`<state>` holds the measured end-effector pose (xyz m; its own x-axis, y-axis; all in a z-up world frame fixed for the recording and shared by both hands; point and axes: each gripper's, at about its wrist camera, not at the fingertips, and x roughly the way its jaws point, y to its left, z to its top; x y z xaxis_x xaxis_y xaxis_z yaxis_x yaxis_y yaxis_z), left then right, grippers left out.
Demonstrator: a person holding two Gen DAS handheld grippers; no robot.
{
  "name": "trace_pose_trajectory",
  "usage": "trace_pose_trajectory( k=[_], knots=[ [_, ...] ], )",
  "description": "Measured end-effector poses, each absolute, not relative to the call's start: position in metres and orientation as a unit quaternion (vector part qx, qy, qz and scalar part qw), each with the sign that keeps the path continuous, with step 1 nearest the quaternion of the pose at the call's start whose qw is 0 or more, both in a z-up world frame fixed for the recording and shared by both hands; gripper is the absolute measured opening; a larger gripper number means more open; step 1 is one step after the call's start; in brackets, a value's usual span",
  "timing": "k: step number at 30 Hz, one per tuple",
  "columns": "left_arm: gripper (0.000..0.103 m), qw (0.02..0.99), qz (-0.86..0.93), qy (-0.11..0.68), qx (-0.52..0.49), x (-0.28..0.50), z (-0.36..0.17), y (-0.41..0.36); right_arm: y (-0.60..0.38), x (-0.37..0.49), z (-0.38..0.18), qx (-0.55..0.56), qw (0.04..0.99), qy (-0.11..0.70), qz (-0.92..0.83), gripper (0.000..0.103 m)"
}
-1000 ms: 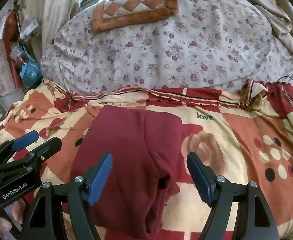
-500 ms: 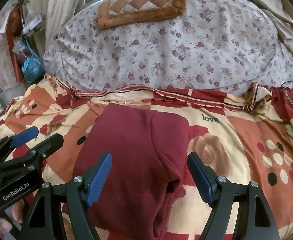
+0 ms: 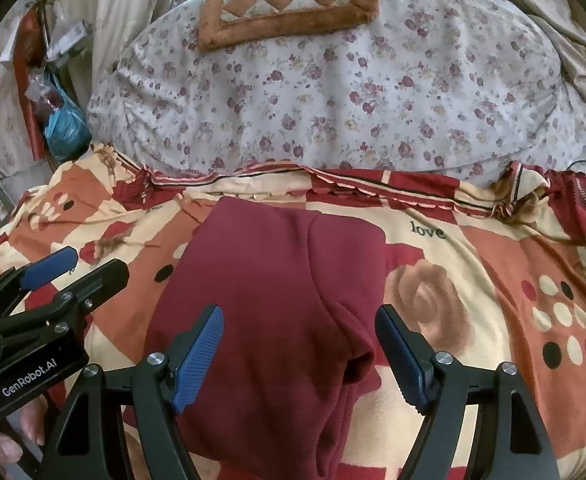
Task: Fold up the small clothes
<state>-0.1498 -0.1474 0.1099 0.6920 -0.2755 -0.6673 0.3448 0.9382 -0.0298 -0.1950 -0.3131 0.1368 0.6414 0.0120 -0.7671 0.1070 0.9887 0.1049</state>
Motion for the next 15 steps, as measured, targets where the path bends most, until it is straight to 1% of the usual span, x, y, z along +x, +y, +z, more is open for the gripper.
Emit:
trace_pose_trajectory(
  k=[15],
  knots=[
    [0.076, 0.919, -0.166, 0.355, 0.05, -0.1498, 0.1087, -0.1482, -0.3109, -0.1934, 0.1346, 0.069, 0.902, 0.426, -0.027, 0.076]
  ],
)
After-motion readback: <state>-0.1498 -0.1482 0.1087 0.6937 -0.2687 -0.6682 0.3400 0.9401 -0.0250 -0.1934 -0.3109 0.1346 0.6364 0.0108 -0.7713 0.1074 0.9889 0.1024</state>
